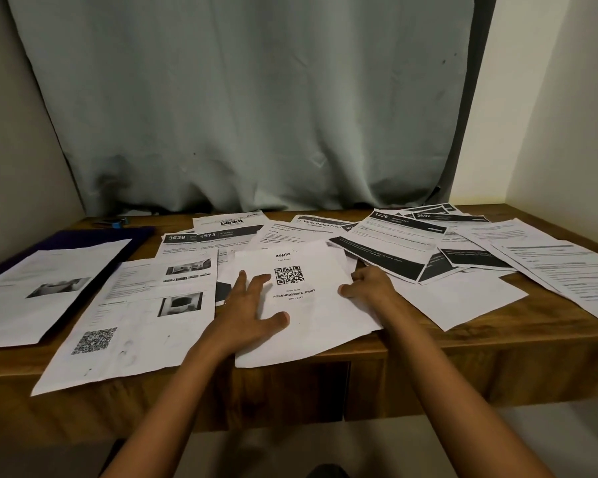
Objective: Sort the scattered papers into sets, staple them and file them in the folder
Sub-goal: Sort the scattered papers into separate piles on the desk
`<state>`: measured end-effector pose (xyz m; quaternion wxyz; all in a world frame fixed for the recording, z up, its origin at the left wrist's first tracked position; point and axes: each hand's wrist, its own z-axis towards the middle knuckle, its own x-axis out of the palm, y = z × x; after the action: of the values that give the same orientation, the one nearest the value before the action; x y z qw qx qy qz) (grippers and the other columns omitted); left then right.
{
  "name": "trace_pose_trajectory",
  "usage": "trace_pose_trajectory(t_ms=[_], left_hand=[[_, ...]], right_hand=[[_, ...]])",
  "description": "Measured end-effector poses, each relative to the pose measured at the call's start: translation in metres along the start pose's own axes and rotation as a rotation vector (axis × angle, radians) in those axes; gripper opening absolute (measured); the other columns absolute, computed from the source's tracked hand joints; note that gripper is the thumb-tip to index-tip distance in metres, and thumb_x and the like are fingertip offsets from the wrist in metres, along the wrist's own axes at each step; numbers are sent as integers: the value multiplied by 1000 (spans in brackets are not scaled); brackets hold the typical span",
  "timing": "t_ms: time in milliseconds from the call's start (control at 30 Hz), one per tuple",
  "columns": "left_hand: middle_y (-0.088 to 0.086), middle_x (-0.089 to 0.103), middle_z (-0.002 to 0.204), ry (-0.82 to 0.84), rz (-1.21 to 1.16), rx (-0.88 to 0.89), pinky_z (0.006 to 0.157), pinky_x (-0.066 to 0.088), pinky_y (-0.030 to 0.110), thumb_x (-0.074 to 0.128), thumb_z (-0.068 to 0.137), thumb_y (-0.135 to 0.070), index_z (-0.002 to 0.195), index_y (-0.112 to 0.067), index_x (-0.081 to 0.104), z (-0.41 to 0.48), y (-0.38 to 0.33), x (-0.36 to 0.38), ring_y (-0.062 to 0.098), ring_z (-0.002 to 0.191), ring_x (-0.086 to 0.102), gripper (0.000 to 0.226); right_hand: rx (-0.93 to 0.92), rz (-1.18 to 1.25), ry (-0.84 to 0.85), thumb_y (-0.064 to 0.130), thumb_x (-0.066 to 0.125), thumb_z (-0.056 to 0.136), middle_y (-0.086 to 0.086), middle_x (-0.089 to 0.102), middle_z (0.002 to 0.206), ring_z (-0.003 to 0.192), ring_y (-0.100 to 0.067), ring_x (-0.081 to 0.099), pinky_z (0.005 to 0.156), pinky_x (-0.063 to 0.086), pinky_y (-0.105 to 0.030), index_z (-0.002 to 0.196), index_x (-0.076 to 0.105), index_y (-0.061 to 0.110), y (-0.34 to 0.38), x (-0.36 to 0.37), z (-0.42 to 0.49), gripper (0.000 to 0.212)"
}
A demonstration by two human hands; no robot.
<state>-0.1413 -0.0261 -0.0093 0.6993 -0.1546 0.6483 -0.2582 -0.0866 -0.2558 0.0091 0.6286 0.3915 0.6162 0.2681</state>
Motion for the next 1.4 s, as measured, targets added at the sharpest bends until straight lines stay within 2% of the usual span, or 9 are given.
trace_pose_trajectory(t_ms=[100, 233, 333, 433, 667, 833, 967, 1133, 1400], left_hand=[[4, 2, 162, -25, -78, -5, 114, 21, 46, 57, 67, -63, 149, -34, 21, -1, -1, -5, 20, 149, -3, 94], [7, 15, 159, -193, -213, -24, 114, 21, 37, 69, 86, -36, 150, -19, 19, 1, -4, -13, 22, 147, 11, 83], [7, 31, 152, -358, -539, -115, 104, 32, 31, 60, 94, -20, 150, -11, 15, 6, -13, -26, 19, 133, 35, 72], [7, 35, 151, -357, -801, -257, 106, 32, 40, 48, 100, -31, 151, -16, 7, 22, -17, -45, 29, 136, 36, 68], [1, 54, 120, -560, -740, -160, 84, 41, 30, 44, 100, -23, 127, -14, 46, 57, -30, -84, 17, 104, 49, 29], [-4, 47, 84, -733, -607, 47, 61, 39, 24, 38, 101, -26, 101, -11, 40, 71, -44, -99, 11, 74, 45, 15], [-4, 55, 98, -794, -587, 147, 66, 45, 23, 44, 101, -27, 109, -14, 37, 70, -41, -95, 8, 79, 53, 17], [-5, 58, 115, -776, -599, 183, 75, 48, 18, 53, 97, -23, 128, -13, 39, 64, -28, -85, 12, 98, 59, 35], [-5, 55, 115, -801, -568, 222, 67, 46, 5, 51, 98, -21, 128, -6, 33, 64, -40, -98, 11, 96, 58, 38]], right_hand=[[-56, 134, 5, 9, 71, 79, -8, 66, 94, 86, -22, 63, 78, 49, -32, 105, 68, 1, 0, 3, 1, 27], [-160, 345, -12, 2, 67, 81, -2, 73, 93, 87, -23, 70, 87, 55, -44, 87, 69, 21, 3, 1, -3, 21], [-182, 462, 14, 2, 64, 85, -2, 72, 94, 85, -22, 70, 82, 57, -40, 88, 68, 23, 11, -8, -7, 21], [-191, 570, 43, 0, 62, 88, -2, 71, 93, 82, -20, 69, 76, 57, -35, 90, 66, 20, 22, -13, -8, 21], [-200, 636, -7, 3, 60, 90, -6, 69, 108, 96, -27, 66, 86, 54, -42, 100, 64, 17, 52, -18, 6, 18], [-265, 541, -110, 0, 42, 91, -6, 64, 114, 99, -25, 60, 81, 47, -30, 113, 59, 8, 83, -11, 14, 29], [-248, 506, -120, 4, 42, 90, -4, 61, 118, 105, -24, 56, 88, 46, -32, 122, 56, 10, 87, 1, 11, 36], [-279, 510, -176, 15, 49, 91, -1, 64, 105, 94, -19, 57, 84, 47, -31, 105, 61, 17, 80, 6, 6, 18], [-368, 565, -189, 12, 42, 92, -21, 64, 107, 83, -20, 55, 73, 42, -29, 103, 58, -2, 93, 5, 11, 24]])
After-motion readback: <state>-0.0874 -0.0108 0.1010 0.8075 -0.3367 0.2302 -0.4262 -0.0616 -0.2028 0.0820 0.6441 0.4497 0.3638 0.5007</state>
